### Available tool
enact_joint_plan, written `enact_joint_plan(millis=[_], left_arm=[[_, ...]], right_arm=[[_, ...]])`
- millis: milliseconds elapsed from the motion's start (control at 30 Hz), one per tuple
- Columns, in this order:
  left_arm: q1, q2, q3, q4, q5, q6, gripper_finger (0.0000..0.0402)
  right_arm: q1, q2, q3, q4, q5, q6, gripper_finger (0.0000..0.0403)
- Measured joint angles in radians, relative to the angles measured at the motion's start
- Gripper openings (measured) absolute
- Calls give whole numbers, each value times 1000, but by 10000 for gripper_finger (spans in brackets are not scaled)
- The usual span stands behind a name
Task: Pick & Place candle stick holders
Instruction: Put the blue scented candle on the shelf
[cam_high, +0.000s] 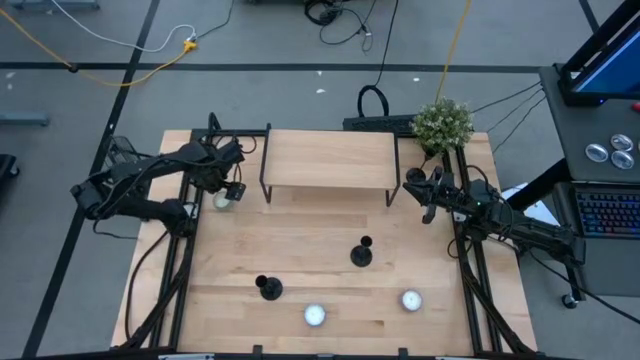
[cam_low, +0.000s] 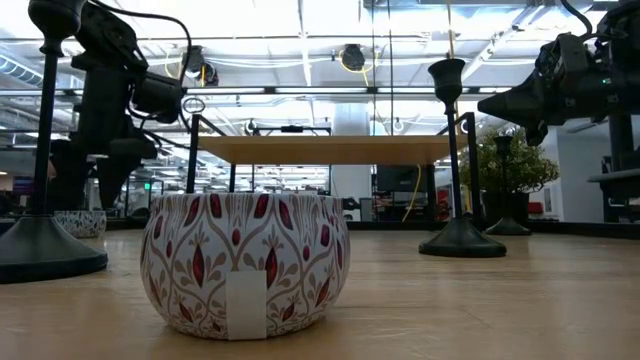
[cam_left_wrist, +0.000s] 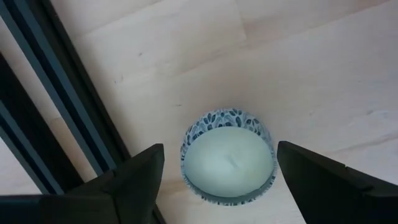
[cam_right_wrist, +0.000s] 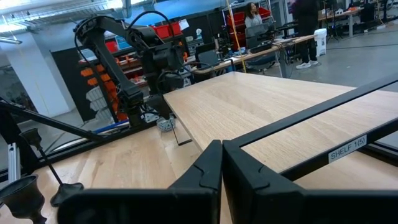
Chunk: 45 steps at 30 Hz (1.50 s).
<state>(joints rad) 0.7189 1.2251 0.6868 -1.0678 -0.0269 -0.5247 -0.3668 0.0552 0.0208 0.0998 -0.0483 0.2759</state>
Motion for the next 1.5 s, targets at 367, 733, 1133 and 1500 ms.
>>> enact_joint_plan(millis=[367,733,1133,1500], left_arm=[[-1,19,-123,64,45,-56,322],[-1,19,-123,81,44,-76,323],[-10,19,-123,112,24,-103,315],[-80,14,-203,166,21,-210,320]], right_arm=[[0,0,0,0,0,0,4],[0,0,0,0,0,0,4],[0,0,0,0,0,0,4],[0,0,0,0,0,0,4]])
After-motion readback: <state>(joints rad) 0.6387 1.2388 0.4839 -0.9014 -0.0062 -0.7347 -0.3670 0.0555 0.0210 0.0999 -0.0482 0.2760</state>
